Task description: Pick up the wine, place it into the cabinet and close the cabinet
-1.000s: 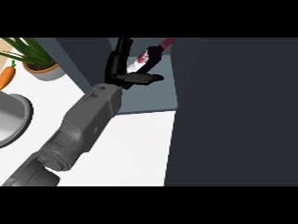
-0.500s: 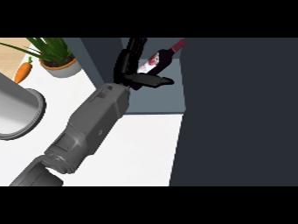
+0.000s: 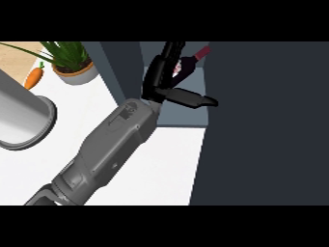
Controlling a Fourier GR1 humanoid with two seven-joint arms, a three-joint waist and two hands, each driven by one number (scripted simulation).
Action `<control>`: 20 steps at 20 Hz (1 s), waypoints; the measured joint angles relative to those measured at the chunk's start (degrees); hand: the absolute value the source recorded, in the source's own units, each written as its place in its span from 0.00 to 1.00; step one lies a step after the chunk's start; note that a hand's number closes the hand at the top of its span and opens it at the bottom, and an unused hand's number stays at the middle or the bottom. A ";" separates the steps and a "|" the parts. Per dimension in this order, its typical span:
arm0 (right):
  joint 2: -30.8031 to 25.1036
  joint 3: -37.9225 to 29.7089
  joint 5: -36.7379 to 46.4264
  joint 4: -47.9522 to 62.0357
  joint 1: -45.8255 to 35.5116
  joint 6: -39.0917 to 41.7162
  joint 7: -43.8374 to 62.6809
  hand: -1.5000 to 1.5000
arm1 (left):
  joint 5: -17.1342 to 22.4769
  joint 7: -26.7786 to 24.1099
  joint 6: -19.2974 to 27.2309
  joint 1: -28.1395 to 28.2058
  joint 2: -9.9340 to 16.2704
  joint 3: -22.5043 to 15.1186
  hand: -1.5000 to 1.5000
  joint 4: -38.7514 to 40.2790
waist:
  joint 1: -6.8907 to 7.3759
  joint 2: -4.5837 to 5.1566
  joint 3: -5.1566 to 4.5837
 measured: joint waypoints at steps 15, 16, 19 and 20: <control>-0.70 2.78 1.50 0.03 -3.05 -2.00 0.63 0.00 | -4.15 7.65 24.75 24.56 1.20 -17.44 0.00 -39.38 | -0.34 0.59 0.04; -0.90 2.35 1.50 0.02 -2.80 -1.85 0.44 0.00 | -4.42 7.69 25.76 25.83 1.03 -18.14 0.00 -41.23 | -0.43 0.63 0.02; -0.82 2.87 1.80 -0.06 -2.40 -2.06 0.07 0.00 | -5.80 8.49 28.59 30.69 1.35 -21.10 1.00 -48.24 | -0.45 0.64 0.01; -0.65 3.07 2.00 0.09 -1.83 -1.91 -0.58 0.00 | -6.38 8.88 29.22 32.28 1.94 -21.75 1.00 -50.71 | -0.44 0.66 0.01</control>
